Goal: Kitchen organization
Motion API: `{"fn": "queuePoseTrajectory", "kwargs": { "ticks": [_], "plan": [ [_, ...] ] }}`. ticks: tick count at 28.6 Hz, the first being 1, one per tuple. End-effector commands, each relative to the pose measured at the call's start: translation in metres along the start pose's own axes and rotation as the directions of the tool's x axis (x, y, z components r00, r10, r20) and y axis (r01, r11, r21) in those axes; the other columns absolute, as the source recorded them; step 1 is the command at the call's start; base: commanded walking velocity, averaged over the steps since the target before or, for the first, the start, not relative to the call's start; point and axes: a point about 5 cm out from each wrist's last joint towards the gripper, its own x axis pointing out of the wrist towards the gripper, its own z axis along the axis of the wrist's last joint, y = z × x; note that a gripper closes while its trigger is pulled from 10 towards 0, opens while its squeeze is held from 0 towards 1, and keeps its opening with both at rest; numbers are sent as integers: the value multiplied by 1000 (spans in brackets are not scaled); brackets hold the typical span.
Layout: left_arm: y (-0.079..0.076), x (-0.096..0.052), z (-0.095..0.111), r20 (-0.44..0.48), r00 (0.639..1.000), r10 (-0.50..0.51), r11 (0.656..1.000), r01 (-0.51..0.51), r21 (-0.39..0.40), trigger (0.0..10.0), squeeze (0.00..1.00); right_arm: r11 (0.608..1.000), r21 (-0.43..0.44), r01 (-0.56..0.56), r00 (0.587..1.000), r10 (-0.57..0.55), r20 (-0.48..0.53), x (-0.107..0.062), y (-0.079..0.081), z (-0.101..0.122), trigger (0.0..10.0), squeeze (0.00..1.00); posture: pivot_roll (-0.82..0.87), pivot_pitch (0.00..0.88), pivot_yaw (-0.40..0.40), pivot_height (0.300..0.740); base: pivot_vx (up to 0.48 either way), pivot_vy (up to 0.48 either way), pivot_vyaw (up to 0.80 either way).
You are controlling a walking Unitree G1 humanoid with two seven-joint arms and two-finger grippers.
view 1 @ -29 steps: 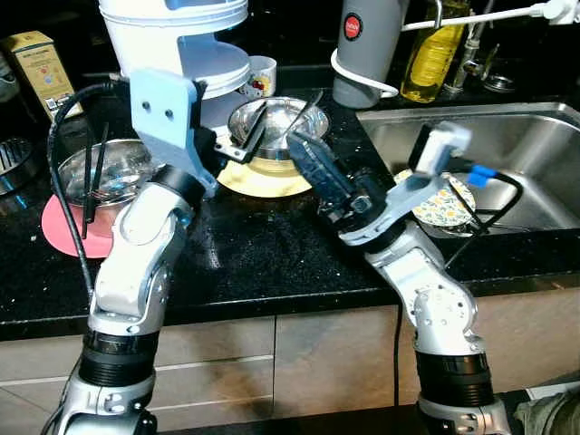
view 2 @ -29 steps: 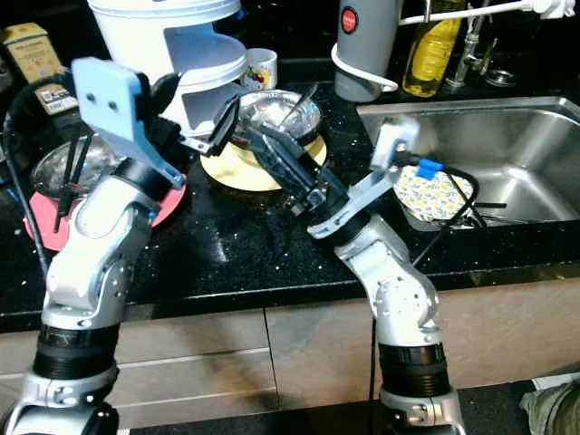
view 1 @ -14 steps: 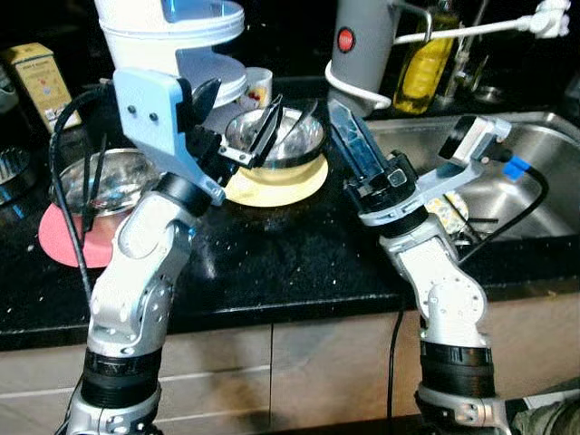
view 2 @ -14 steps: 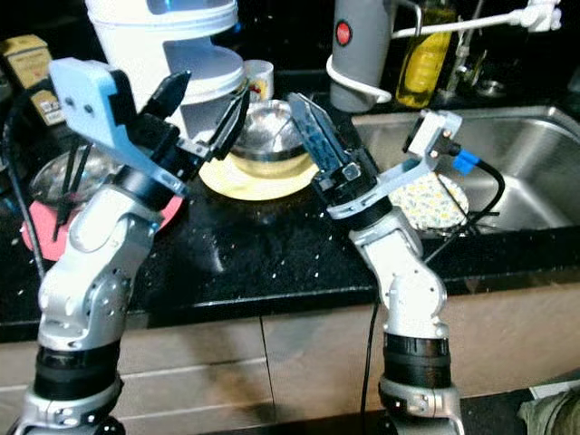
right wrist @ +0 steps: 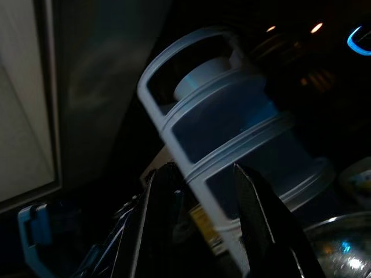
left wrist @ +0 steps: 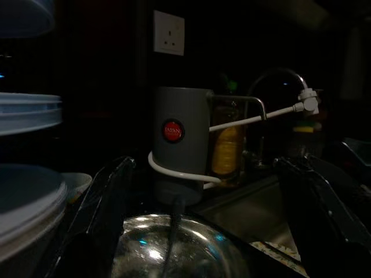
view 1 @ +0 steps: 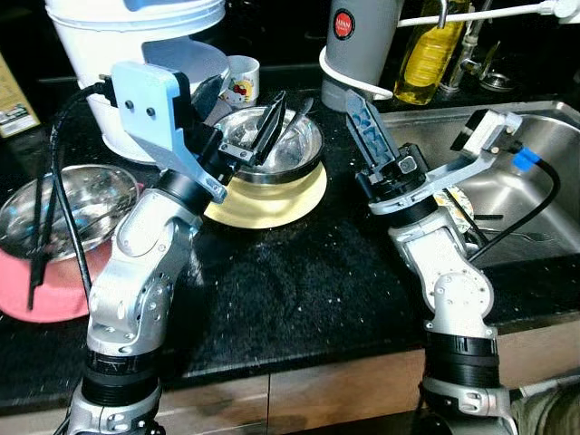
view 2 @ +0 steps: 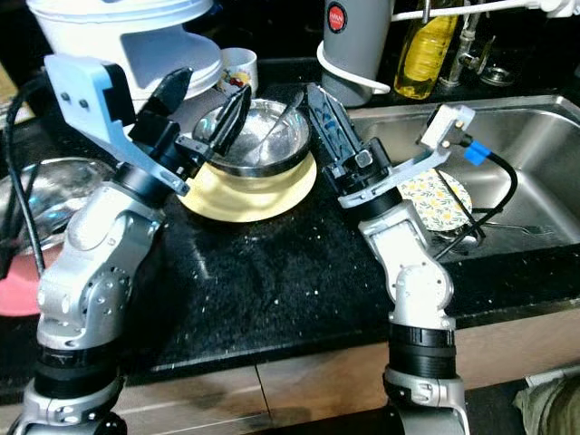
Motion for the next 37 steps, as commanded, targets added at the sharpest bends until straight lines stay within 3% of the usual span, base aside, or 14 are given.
{"fn": "queuePoseTrajectory", "kwargs": {
  "ticks": [1, 19, 25, 33, 37],
  "plan": [
    [-1, 0, 4, 7, 1000, 3, 1000, -3, -3, 10000, 0, 1000, 10, -16, 1000, 16, 0, 4, 3, -1, 10000, 0, 110, 56, -30, 740, 0, 0, 0],
    [-11, -2, 2, -12, 999, -34, 999, 34, 2, 10000, 0, 1000, 8, -21, 1000, 21, -23, 4, 3, -5, 10000, 0, 113, 60, -28, 740, 0, 0, 0],
    [-11, -3, 0, -26, 999, -31, 999, 31, 7, 10000, 0, 1000, -18, -17, 998, 16, -62, 3, 3, -11, 10000, 0, 110, 56, -28, 740, 0, -463, 0],
    [-10, -3, -3, -32, 999, -15, 1000, 14, -6, 10000, 0, 998, -49, -28, 995, 23, -102, 4, 4, -16, 10000, 0, 110, 44, -31, 740, 0, 0, 0],
    [-11, -4, -3, -32, 999, -13, 1000, 13, -10, 10000, 0, 996, -71, -45, 992, 37, -117, 3, 5, -18, 10000, 0, 110, 39, -34, 740, 0, 0, 800]
  ]
}}
